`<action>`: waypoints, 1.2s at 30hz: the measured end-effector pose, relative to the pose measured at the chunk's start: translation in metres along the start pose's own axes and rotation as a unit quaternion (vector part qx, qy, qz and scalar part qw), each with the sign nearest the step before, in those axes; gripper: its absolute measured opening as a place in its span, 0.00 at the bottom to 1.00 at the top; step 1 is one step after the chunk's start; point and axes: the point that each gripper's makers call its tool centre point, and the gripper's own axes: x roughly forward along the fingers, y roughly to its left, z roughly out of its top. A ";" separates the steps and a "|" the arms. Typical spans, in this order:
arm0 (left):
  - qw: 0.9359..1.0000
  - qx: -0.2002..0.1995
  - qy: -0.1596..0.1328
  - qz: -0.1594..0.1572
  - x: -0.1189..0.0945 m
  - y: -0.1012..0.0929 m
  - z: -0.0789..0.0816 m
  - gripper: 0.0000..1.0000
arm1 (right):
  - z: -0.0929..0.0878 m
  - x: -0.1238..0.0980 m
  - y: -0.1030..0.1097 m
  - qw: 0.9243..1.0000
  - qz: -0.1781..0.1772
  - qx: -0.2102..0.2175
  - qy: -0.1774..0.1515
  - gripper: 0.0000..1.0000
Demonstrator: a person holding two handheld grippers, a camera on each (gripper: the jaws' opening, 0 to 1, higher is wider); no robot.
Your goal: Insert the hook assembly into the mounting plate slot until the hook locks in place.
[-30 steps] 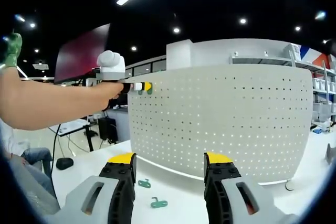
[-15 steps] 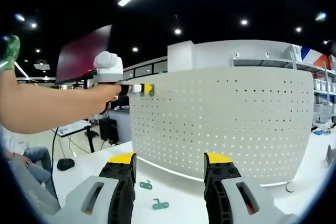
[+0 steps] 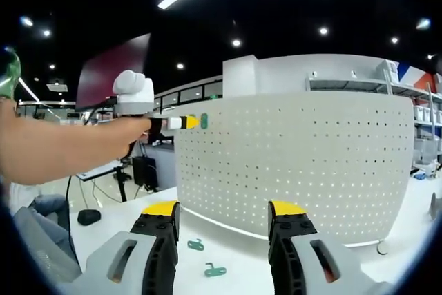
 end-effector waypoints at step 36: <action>0.998 -0.002 0.043 -0.046 -0.097 -0.027 -0.046 0.21 | 0.002 -0.014 0.017 1.000 0.009 -0.017 0.003 0.51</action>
